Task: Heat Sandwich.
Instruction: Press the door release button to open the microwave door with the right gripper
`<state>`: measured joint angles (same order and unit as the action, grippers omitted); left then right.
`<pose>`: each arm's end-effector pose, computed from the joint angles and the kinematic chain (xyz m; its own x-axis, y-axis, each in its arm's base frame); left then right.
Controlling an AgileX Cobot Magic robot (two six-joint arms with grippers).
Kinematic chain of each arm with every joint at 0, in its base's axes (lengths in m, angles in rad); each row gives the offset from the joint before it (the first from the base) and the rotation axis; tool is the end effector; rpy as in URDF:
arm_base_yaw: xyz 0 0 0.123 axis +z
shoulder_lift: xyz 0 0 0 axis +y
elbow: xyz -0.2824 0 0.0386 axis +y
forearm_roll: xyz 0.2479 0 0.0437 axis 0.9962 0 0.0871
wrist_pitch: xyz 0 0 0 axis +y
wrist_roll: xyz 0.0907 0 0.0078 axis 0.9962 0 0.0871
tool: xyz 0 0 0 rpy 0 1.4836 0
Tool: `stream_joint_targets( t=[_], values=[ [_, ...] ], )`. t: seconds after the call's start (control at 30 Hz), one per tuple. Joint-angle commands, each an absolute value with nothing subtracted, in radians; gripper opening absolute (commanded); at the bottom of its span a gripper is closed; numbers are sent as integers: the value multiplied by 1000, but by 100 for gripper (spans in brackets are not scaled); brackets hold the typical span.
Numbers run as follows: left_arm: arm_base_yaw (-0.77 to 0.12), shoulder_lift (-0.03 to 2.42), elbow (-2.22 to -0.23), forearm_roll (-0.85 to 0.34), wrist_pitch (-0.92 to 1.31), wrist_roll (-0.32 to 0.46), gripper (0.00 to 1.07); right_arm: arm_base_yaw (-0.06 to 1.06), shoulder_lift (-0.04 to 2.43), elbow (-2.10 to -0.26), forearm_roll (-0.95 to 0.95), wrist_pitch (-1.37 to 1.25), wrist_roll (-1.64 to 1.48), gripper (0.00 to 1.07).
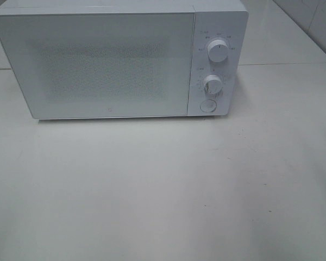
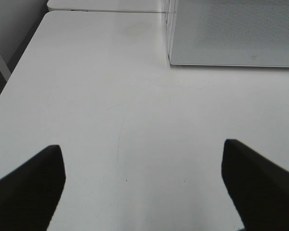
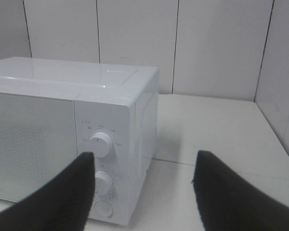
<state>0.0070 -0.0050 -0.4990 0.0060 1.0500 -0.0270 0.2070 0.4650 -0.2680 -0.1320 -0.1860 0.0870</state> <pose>-0.0051 0.0004 0.2777 -0.4425 -0.0271 -0.8964 -0.0223 0.9996 -0.0192 0.1046 0.0242 0.2851 0.0827 -0.0263 -0.9962 -0.2259 0.9731 -0.0444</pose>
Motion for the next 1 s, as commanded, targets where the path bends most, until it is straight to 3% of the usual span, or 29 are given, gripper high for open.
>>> stream_joint_targets(
  t=[0.03,0.07,0.13,0.2,0.27,1.0],
  values=[
    [10,-21,-495,6,1036,-28,82,201,538,-241,-217,-337,92,43],
    [10,-21,-495,6,1036,-28,82,201,588,-239,-261,-370,103,30],
    [10,-21,-495,6,1036,-28,82,201,609,-239,-274,-385,105,25],
    [10,-21,-495,6,1036,-28,82,201,688,-239,-293,-452,135,8],
    [10,-21,-495,6,1036,-28,82,201,746,-239,-305,-493,175,0],
    [10,-21,-495,6,1036,-28,82,204,1249,-244,-265,-762,248,0]
  ],
)
